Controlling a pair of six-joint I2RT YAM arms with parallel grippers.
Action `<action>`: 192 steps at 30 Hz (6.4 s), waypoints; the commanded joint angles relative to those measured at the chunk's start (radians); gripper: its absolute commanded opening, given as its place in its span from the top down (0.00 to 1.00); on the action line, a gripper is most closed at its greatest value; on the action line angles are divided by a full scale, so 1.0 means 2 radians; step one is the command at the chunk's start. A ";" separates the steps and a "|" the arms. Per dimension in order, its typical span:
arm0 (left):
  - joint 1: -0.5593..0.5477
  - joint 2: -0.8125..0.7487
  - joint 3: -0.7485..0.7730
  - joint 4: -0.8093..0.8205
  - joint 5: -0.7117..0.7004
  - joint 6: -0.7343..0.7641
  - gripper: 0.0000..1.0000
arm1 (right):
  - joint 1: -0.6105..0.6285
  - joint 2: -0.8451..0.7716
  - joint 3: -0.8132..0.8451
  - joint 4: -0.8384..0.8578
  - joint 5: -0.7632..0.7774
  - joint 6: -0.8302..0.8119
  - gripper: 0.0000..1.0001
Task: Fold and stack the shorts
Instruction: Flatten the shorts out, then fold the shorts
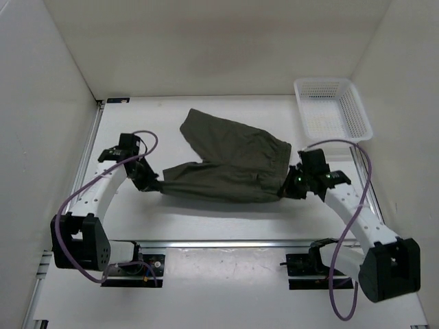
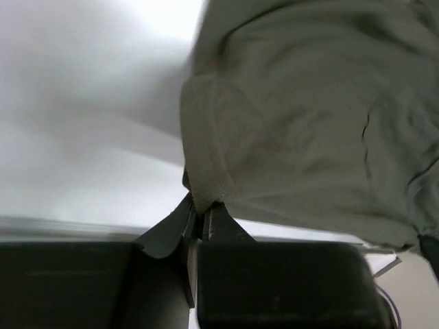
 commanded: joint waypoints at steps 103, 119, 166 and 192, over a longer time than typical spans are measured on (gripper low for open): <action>-0.085 0.415 0.468 -0.041 -0.052 0.063 0.90 | -0.046 0.162 0.081 -0.004 0.133 0.075 1.00; -0.080 0.297 0.291 -0.024 -0.046 0.068 0.46 | -0.046 0.153 0.081 -0.014 0.133 0.071 1.00; -0.103 0.304 0.275 -0.070 -0.124 0.088 0.46 | -0.046 0.140 0.065 0.007 0.139 0.064 1.00; -0.125 0.409 0.318 0.031 -0.018 0.063 0.38 | -0.041 0.130 0.069 -0.003 0.143 0.055 1.00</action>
